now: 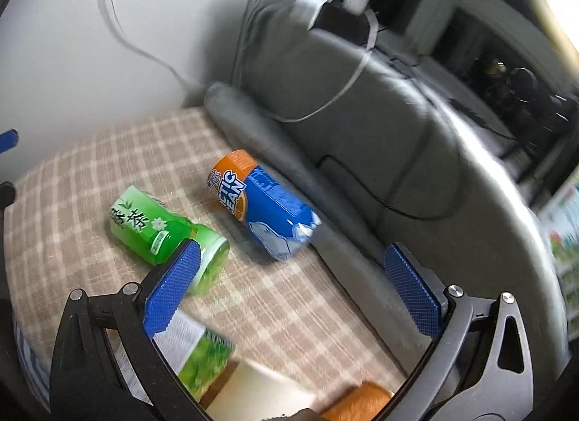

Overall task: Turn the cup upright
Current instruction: 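Move the right gripper toward the lying blue-orange ARCTIC OCEAN bottle, then close the right gripper around the bottle body and lift it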

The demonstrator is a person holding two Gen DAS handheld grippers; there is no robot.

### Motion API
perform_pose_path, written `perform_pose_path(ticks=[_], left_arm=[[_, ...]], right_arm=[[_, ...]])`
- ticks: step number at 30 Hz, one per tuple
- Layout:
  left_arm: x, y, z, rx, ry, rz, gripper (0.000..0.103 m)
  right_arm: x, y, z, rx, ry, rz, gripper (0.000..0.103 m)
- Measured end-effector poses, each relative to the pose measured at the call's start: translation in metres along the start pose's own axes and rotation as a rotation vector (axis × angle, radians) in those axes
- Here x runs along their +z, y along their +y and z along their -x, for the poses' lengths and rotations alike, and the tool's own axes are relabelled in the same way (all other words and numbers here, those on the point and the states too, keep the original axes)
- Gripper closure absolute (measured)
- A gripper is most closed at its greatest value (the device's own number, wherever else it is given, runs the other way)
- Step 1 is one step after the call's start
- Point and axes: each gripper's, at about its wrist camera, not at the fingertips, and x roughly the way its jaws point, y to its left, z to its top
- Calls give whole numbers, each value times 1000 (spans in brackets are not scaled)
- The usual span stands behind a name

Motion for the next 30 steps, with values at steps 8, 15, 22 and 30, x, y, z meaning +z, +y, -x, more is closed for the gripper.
perform_pose_path(ticks=[8, 15, 22, 30], left_arm=[[-2, 15, -7, 30, 18, 20, 18], [-1, 23, -13, 45, 28, 32, 18], [-1, 27, -17, 57, 38, 37, 18], [-1, 33, -18, 65, 44, 42, 18]], right_arm=[[30, 5, -59, 72, 128, 103, 0], [46, 21, -99, 101, 199, 184, 0], [52, 37, -131, 97, 245, 244, 0], [64, 50, -160, 103, 267, 260, 3]])
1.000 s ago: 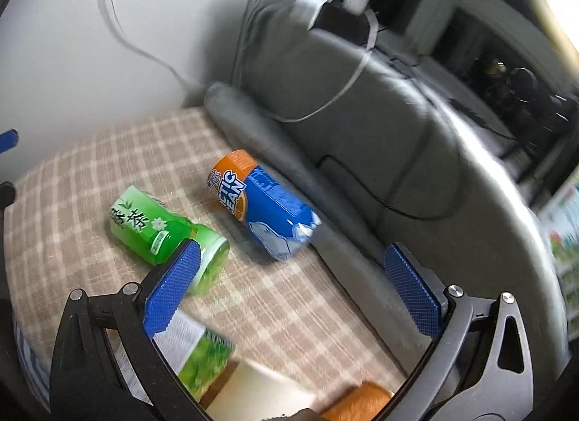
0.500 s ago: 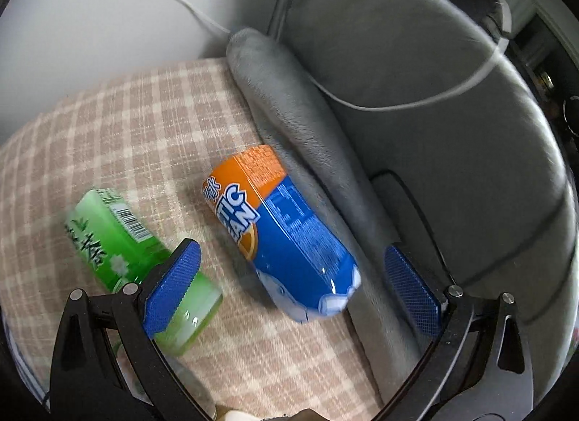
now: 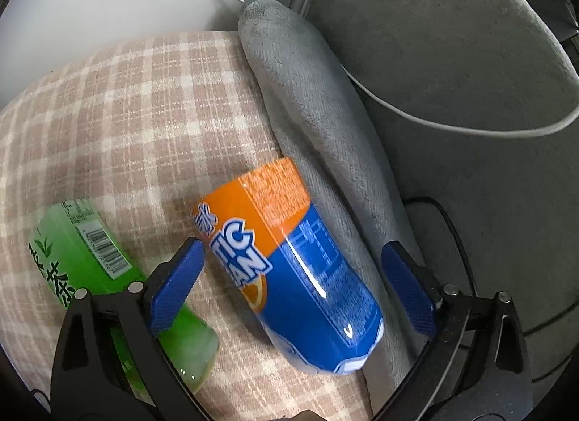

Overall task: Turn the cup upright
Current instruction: 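Close the right gripper around the bottle body and lift it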

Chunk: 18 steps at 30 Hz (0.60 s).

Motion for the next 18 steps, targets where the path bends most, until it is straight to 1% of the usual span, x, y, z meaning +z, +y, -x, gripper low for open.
perform_pose_path(ticks=[2, 6, 12, 15, 16, 17, 18], left_arm=[[0, 0, 0, 2, -1, -2, 18], [1, 1, 1, 5, -3, 3, 18], [1, 2, 1, 9, -7, 0, 18], [1, 1, 0, 9, -1, -3, 18], [1, 1, 1, 8, -1, -3, 18], [2, 1, 1, 9, -2, -4, 18], [2, 1, 1, 9, -3, -6, 18]], right_arm=[[7, -2, -6, 10, 0, -1, 7], [26, -12, -21, 27, 2, -34, 11], [46, -21, -48, 43, 9, -56, 13], [54, -21, -64, 27, 30, -44, 13], [47, -21, -66, 21, 34, -40, 14], [49, -20, -70, 16, 35, -33, 21], [49, -21, -73, 23, 37, -30, 26]])
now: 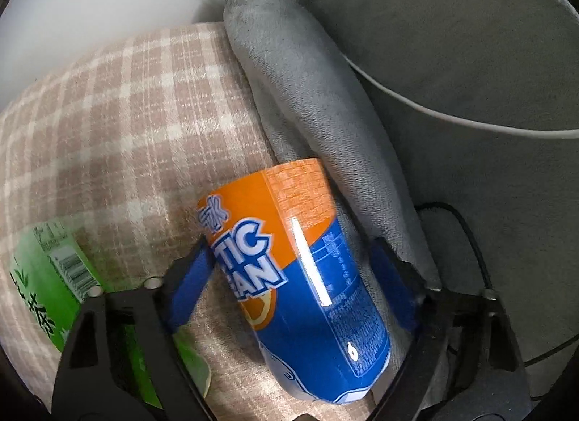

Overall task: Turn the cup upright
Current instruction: 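Close the right gripper around the bottle body and lift it, then carry the bottle with the right gripper, turning it toward the left gripper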

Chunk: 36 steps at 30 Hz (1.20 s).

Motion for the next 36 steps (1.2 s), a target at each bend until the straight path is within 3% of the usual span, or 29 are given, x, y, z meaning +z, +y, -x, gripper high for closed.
perform_pose_path(ticks=[4, 12, 21, 29, 36], left_arm=[[0, 0, -1, 1, 2, 0, 18], [0, -6, 6, -20, -16, -14, 18], [1, -11, 29, -51, -53, -25, 18], [1, -17, 53, -83, -90, -52, 18], [-3, -31, 75, -138, -126, -87, 18]], right_arm=[[8, -5, -2, -10, -21, -18, 29], [9, -15, 34, -32, -106, -117, 34], [-5, 1, 87, -74, -213, -200, 40], [-57, 21, 163, -98, -332, -274, 40], [-129, 42, 240, -109, -417, -364, 40]])
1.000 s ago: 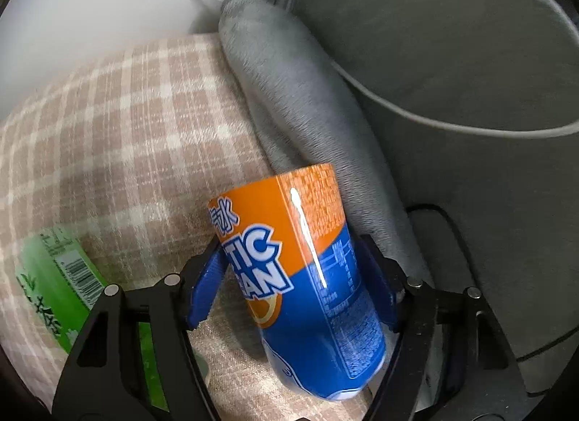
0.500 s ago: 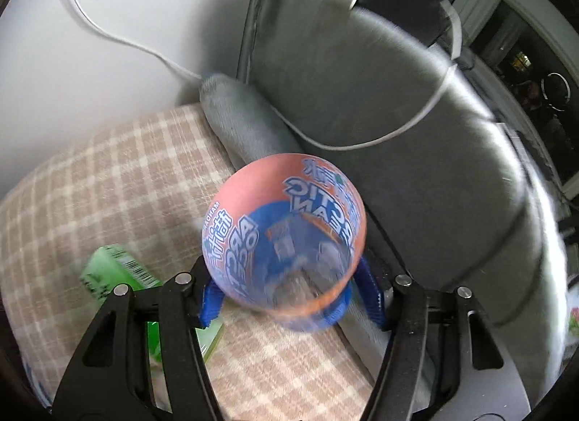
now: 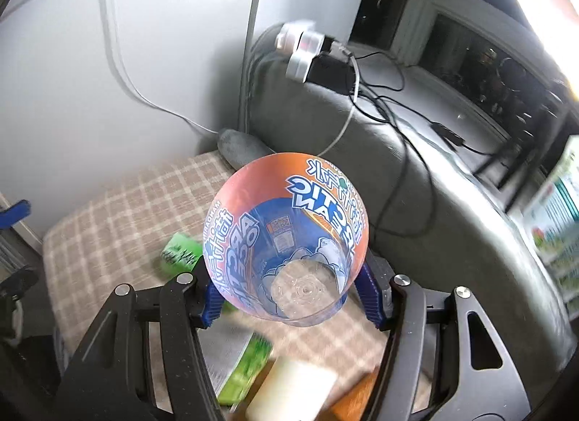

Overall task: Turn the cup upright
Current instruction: 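Carry the bottle with the right gripper, turning it toward the left gripper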

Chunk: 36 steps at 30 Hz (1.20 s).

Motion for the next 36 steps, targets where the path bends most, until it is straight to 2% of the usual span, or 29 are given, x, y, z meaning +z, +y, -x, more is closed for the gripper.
perform_pose_path(ticks=[6, 11, 14, 17, 18, 22, 25, 27, 30, 36], left_arm=[[-1, -17, 11, -56, -13, -35, 18], [-2, -30, 19, -104, -19, -64, 18], [-5, -38, 22, -134, -12, -78, 18], [-8, -46, 22, -165, 8, -86, 18], [-9, -48, 22, -173, 13, -87, 18], [-14, -59, 21, -213, 49, -98, 18], [-17, -68, 18, -251, 88, -104, 18], [-19, -72, 16, -276, 113, -106, 18], [-22, -79, 13, -307, 146, -115, 18], [-23, -88, 0, -378, 232, -113, 18]], right_arm=[[-44, -17, 81, 39, -31, -120, 40], [-91, -9, 114, 99, -9, -207, 40], [-124, -4, 129, 168, 14, -278, 40], [-157, 0, 140, 279, 54, -373, 40], [-167, 3, 140, 322, 73, -395, 40], [-199, 6, 133, 399, 151, -461, 40], [-225, -4, 112, 479, 233, -573, 40], [-241, -13, 97, 503, 279, -634, 40], [-259, -27, 76, 549, 311, -723, 39], [-257, -44, 50, 589, 324, -794, 38]])
